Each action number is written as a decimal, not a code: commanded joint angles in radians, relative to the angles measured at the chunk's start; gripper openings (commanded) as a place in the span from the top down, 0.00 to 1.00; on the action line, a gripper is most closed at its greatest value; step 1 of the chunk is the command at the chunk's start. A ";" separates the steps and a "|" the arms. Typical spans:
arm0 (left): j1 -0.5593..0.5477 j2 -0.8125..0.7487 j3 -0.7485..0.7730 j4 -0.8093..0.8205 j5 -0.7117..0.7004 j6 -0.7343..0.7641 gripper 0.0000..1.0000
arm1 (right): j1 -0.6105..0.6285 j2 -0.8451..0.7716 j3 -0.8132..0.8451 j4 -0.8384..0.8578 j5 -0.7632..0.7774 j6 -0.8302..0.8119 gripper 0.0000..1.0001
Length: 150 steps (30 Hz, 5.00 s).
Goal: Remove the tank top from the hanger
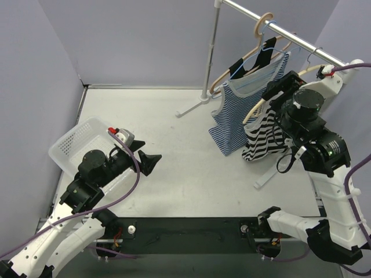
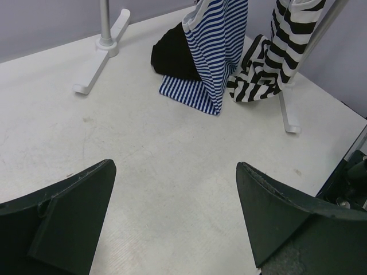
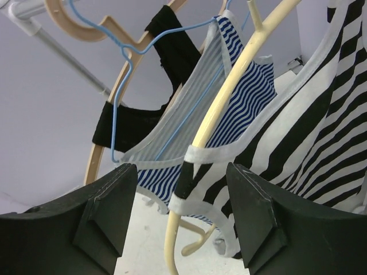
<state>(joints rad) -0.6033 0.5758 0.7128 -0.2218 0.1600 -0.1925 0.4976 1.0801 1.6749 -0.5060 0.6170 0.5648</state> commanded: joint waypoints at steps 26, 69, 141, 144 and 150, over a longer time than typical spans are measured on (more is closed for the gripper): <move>-0.021 0.001 0.007 0.019 0.013 0.028 0.03 | -0.332 -0.022 -0.273 0.527 -0.404 0.170 0.69; -0.021 0.219 0.356 0.251 0.334 -0.246 0.03 | 0.120 -0.227 -0.504 0.620 -0.130 0.381 1.00; -0.072 -0.024 0.139 0.013 0.276 -0.088 1.00 | 0.677 -0.080 -0.219 0.231 -0.189 -0.422 0.43; -0.072 -0.024 0.163 -0.004 0.283 -0.088 1.00 | 0.677 -0.051 -0.221 0.248 -0.136 -0.460 0.43; -0.072 -0.024 0.211 -0.033 0.308 -0.087 1.00 | 0.674 0.012 -0.219 0.317 -0.112 -0.485 0.45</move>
<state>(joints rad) -0.6762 0.5686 0.8276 -0.3088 0.4351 -0.2810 1.1767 1.0641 1.4330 -0.2497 0.4519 0.1272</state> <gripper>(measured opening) 0.196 0.552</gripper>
